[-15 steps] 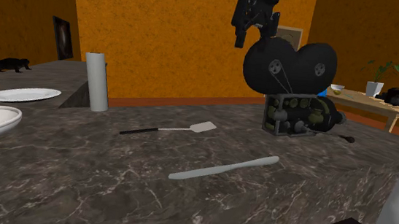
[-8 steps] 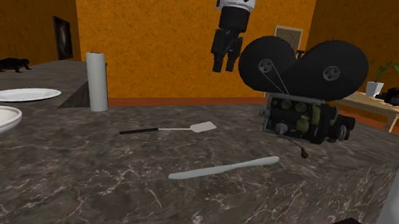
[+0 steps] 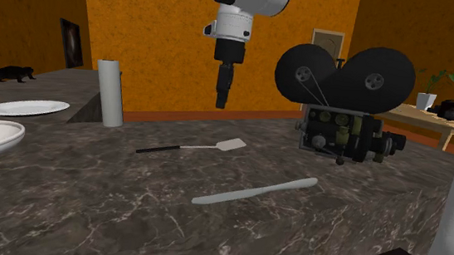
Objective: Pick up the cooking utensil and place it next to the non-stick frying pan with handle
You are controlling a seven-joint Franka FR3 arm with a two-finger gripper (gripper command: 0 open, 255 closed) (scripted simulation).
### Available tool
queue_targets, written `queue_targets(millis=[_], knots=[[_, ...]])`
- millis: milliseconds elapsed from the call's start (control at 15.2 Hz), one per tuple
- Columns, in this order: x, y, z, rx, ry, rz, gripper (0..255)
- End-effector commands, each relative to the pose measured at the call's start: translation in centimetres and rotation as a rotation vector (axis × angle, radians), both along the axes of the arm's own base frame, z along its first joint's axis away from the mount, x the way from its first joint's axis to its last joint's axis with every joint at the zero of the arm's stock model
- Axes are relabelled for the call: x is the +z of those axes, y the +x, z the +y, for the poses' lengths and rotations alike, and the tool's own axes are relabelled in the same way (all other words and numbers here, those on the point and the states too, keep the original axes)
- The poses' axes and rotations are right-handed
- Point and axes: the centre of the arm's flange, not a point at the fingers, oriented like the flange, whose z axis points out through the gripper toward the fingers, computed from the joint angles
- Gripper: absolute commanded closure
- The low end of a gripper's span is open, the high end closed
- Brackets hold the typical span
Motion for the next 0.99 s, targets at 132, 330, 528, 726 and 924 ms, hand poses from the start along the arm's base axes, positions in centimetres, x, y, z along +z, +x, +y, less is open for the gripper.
queue_targets(millis=[132, 330, 528, 726, 924], knots=[[-3.7, 1.3, 3.7, 0.226, -0.011, -0.003, 0], [-6.5, 1.9, 6.7, 0.391, -0.020, -0.004, 0], [-7.8, 1.9, 7.1, 0.408, -0.020, -0.004, 0], [-9.4, 2.0, 7.2, 0.408, -0.020, -0.004, 0], [-10.7, 2.0, 7.3, 0.408, -0.020, -0.004, 0]])
